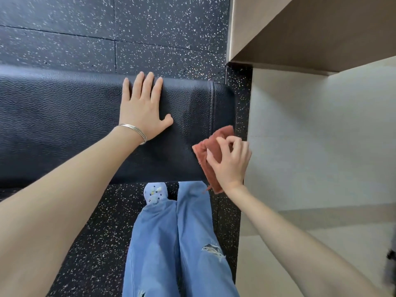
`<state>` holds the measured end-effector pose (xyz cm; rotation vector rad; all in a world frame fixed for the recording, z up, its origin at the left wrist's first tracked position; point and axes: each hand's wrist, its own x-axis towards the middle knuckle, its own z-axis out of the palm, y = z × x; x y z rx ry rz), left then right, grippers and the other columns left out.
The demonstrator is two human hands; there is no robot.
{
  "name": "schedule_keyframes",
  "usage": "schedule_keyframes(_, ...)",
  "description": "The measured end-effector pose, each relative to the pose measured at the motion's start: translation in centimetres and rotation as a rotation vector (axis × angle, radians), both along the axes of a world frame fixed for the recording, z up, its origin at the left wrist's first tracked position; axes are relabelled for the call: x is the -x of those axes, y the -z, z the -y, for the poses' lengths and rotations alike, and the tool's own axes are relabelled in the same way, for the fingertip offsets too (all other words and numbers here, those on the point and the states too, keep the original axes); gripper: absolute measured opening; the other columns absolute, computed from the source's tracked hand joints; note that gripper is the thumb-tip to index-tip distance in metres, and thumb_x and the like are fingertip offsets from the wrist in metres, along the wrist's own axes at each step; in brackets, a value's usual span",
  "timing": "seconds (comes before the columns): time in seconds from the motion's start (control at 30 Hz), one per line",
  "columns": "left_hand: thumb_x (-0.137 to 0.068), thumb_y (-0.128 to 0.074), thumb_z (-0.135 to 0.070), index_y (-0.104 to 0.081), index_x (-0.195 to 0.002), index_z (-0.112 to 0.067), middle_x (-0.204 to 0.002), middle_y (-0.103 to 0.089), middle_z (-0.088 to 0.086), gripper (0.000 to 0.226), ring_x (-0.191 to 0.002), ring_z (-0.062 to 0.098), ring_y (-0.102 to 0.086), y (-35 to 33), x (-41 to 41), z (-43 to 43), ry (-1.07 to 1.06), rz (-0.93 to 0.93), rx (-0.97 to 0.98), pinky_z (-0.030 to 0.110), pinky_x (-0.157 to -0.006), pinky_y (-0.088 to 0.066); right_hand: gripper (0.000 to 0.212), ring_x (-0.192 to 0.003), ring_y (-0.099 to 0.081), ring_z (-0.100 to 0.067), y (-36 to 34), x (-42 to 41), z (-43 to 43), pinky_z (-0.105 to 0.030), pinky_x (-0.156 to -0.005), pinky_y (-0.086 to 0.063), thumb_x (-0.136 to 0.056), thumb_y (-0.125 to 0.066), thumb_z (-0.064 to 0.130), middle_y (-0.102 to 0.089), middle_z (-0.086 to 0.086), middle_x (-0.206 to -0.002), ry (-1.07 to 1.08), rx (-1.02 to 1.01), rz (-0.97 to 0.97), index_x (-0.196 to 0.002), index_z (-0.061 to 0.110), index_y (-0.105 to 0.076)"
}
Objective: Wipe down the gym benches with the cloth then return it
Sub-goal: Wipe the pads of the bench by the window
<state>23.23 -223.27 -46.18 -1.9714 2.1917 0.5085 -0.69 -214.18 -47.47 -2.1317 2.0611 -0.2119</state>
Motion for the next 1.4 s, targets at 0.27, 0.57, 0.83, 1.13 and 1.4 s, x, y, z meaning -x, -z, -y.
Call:
schedule_keyframes(0.27,-0.079,-0.051,-0.053,-0.018,-0.147,-0.010,-0.155,-0.020,0.014,0.087,-0.144,0.032,-0.013,-0.3,-0.2,0.2,0.009,0.019,-0.004,0.054,-0.116,-0.009,0.031,-0.091,-0.049,-0.027,-1.9,-2.2,9.2,-0.034,-0.073,-0.034,-0.083,-0.059,0.045,-0.056,-0.004,-0.098,0.013,-0.021,-0.017,-0.105,0.023,-0.062)
schedule_keyframes(0.57,-0.079,-0.052,-0.054,-0.020,-0.147,-0.012,-0.154,-0.022,0.013,0.086,-0.143,0.031,-0.015,-0.3,-0.5,0.2,0.015,0.008,0.013,0.052,-0.116,-0.010,0.036,-0.105,-0.048,-0.025,-1.7,-6.0,16.0,-0.041,-0.084,-0.037,-0.086,-0.048,0.050,-0.055,-0.003,-0.110,-0.040,-0.128,-0.157,-0.113,0.027,-0.057)
schedule_keyframes(0.83,-0.079,-0.056,-0.051,-0.023,-0.146,-0.010,-0.155,-0.019,0.015,0.086,-0.144,0.032,-0.014,-1.0,-1.3,-1.7,0.066,0.016,0.000,0.055,-0.114,-0.011,0.027,-0.077,-0.055,-0.027,-2.2,-3.8,-1.6,-0.039,-0.070,-0.041,-0.075,-0.062,0.042,-0.059,-0.004,-0.087,-0.416,-0.075,-0.069,-0.094,0.024,-0.065)
schedule_keyframes(1.13,-0.080,-0.059,-0.048,-0.023,-0.146,-0.009,-0.154,-0.022,0.013,0.085,-0.143,0.031,-0.015,-1.0,-9.5,-2.3,0.011,-0.006,0.023,0.055,-0.114,-0.012,0.036,-0.103,-0.049,-0.028,-2.4,-9.8,10.8,-0.037,-0.080,-0.034,-0.085,-0.050,0.051,-0.055,-0.004,-0.108,-0.143,-0.080,-0.140,-0.111,0.027,-0.058)
schedule_keyframes(1.4,-0.081,-0.058,-0.048,-0.022,-0.147,-0.010,-0.155,-0.020,0.011,0.084,-0.144,0.029,-0.013,-1.2,-15.3,-3.5,0.117,-0.005,0.026,0.053,-0.114,-0.015,0.035,-0.096,-0.051,-0.028,-2.3,-14.0,8.8,-0.039,-0.076,-0.038,-0.087,-0.051,0.046,-0.057,-0.007,-0.104,0.071,-0.003,-0.144,-0.110,0.022,-0.060)
